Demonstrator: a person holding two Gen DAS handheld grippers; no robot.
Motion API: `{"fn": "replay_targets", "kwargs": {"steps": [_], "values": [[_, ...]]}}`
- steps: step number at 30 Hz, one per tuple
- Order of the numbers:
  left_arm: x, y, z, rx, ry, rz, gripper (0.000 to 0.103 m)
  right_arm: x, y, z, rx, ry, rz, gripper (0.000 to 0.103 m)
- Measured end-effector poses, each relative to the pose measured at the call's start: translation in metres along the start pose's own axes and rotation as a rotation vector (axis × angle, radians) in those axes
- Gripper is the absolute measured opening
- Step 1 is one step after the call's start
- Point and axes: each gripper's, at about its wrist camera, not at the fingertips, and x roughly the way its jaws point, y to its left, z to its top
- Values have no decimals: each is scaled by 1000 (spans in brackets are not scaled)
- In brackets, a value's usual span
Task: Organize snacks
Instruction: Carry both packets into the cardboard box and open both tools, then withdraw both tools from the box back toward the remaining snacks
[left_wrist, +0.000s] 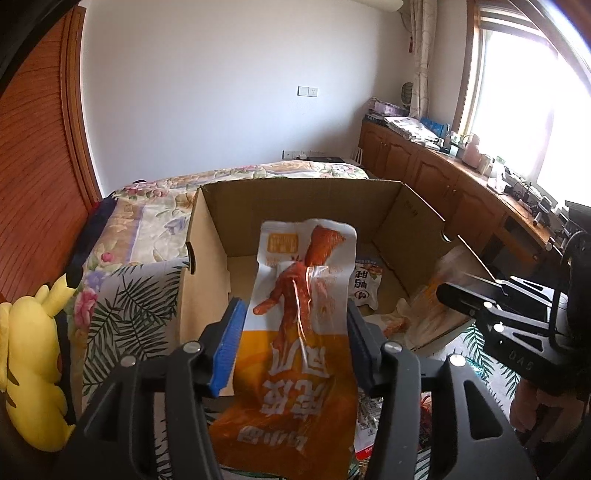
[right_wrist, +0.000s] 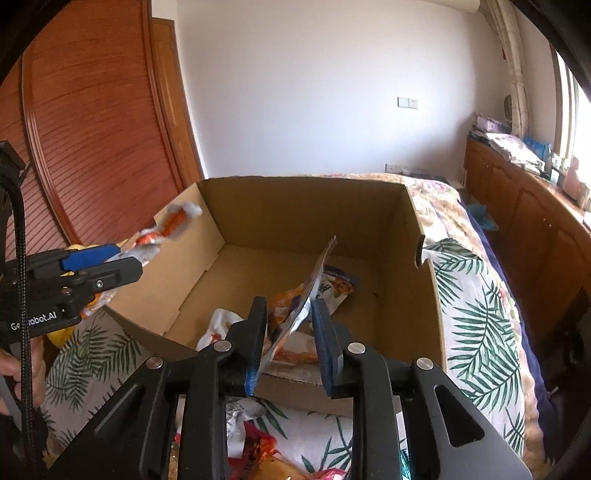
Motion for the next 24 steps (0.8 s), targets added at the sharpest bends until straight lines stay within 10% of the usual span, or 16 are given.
{"fn": "replay_targets", "kwargs": {"steps": [24], "values": [[-55, -22, -25, 125, -86, -30, 61, -69, -1, -38, -14, -75, 43, 43]]}}
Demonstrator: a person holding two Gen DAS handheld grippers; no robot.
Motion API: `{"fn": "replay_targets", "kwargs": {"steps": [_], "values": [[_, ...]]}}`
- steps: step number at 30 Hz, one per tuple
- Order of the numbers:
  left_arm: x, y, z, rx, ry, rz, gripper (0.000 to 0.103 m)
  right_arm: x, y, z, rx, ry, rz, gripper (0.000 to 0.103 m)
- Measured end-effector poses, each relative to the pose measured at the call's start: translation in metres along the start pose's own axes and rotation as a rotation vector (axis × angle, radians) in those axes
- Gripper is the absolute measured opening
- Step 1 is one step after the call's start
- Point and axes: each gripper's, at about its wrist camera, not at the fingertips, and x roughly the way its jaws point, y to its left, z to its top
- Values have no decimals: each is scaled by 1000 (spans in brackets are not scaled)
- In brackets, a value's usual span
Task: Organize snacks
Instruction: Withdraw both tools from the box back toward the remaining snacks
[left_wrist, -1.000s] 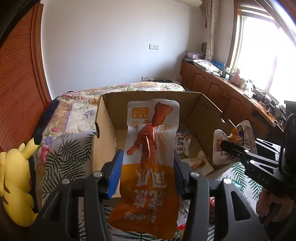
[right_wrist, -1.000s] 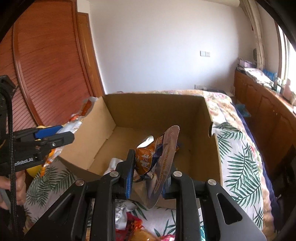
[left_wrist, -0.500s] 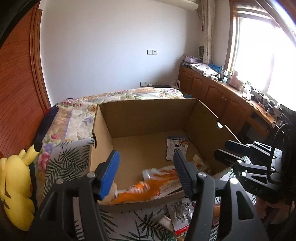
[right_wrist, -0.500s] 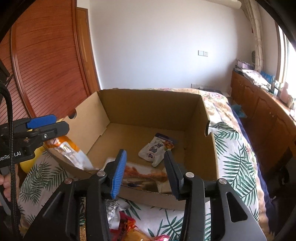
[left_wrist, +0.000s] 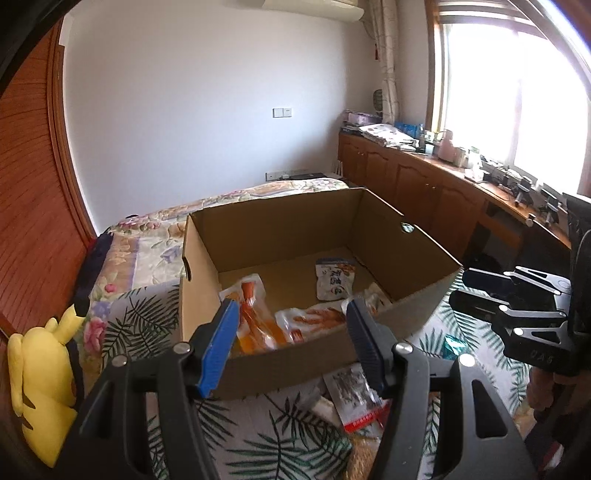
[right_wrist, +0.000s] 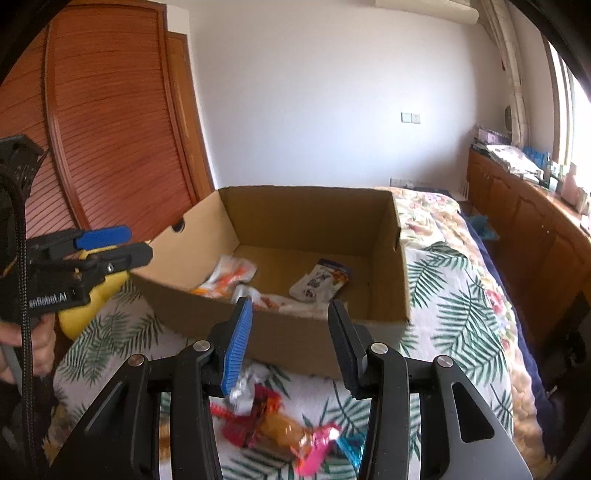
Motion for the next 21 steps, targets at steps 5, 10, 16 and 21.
{"fn": "replay_targets", "kwargs": {"steps": [5, 10, 16, 21], "values": [[-11, -4, -17, 4, 5, -21, 61, -15, -1, -22, 15, 10, 17, 43], [-20, -8, -39, 6, 9, -39, 61, -24, 3, -43, -5, 20, 5, 43], [-24, -11, -69, 9, 31, -54, 61, -28, 7, -77, -15, 65, 11, 43], [-21, -14, -96, -13, 66, -75, 61, -31, 13, -106, -10, 113, 26, 43]]}}
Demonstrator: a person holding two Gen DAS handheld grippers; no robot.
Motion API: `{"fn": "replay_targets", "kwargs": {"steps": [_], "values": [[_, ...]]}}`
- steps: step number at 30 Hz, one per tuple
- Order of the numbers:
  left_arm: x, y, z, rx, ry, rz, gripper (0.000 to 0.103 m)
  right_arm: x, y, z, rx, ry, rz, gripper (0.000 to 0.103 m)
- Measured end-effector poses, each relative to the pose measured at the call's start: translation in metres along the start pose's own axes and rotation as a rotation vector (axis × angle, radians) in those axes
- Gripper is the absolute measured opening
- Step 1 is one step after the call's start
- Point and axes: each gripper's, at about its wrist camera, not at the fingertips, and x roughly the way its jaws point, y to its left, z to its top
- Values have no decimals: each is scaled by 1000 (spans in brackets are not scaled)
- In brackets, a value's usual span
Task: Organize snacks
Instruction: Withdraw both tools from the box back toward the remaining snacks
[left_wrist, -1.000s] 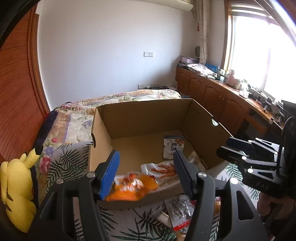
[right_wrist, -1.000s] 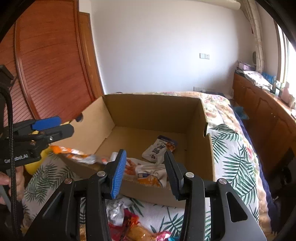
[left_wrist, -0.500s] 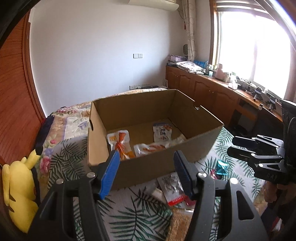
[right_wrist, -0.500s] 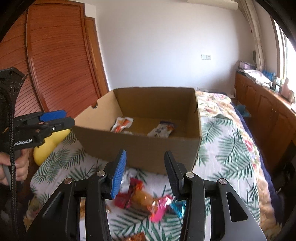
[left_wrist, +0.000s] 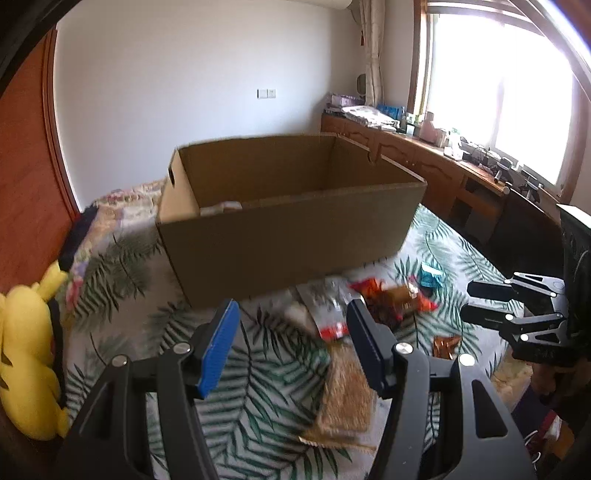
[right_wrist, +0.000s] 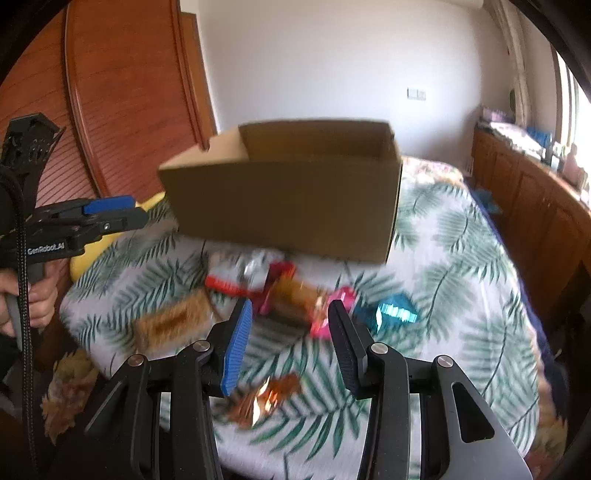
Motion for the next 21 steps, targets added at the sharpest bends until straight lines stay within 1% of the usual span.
{"fn": "replay_targets", "kwargs": {"steps": [3, 7, 10, 15, 21], "values": [[4, -2, -15, -13, 18, -15, 61, 2, 5, -14, -7, 20, -1, 43], [7, -8, -30, 0, 25, -1, 61, 7, 10, -27, -12, 47, 4, 43], [8, -9, -38, -10, 35, -13, 61, 12, 11, -35, -5, 63, -2, 43], [14, -12, -48, -22, 51, -28, 61, 19, 7, -43, 35, 85, 6, 43], [18, -19, -53, -26, 61, -45, 61, 24, 9, -50, 23, 98, -10, 43]]}}
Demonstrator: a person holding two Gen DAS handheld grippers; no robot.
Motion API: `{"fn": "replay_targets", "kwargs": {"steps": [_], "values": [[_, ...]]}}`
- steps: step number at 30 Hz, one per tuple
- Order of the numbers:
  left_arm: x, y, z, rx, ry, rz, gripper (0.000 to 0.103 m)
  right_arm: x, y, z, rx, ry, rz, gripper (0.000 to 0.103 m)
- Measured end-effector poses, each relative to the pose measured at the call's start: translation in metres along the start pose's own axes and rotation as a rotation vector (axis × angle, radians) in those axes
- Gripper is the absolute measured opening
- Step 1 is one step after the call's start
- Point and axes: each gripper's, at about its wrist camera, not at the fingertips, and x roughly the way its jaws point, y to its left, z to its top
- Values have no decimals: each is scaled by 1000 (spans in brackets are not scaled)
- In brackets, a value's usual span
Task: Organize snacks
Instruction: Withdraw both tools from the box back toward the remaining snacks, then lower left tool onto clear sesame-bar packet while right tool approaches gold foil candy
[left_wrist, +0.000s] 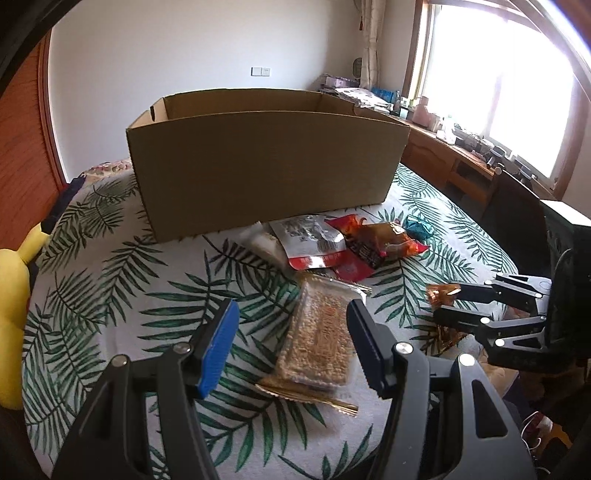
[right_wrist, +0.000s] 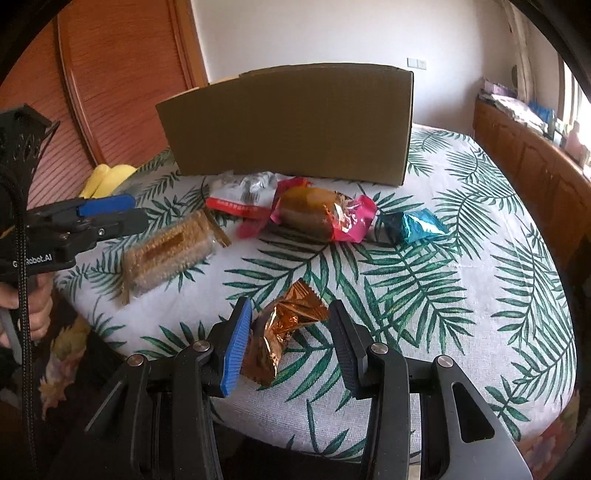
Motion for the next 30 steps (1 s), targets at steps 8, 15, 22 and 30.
{"fn": "replay_targets", "kwargs": {"steps": [8, 15, 22, 30], "values": [[12, -12, -4, 48, 33, -4, 61, 2, 0, -7, -7, -27, -20, 43], [28, -20, -8, 83, 91, -23, 61, 2, 8, -13, -35, -69, -76, 44], [43, -27, -7, 137, 154, -5, 61, 3, 9, -14, -17, -87, -83, 44], [50, -29, -3, 145, 154, 22, 69, 2, 7, -14, -1, -92, -74, 44]]}}
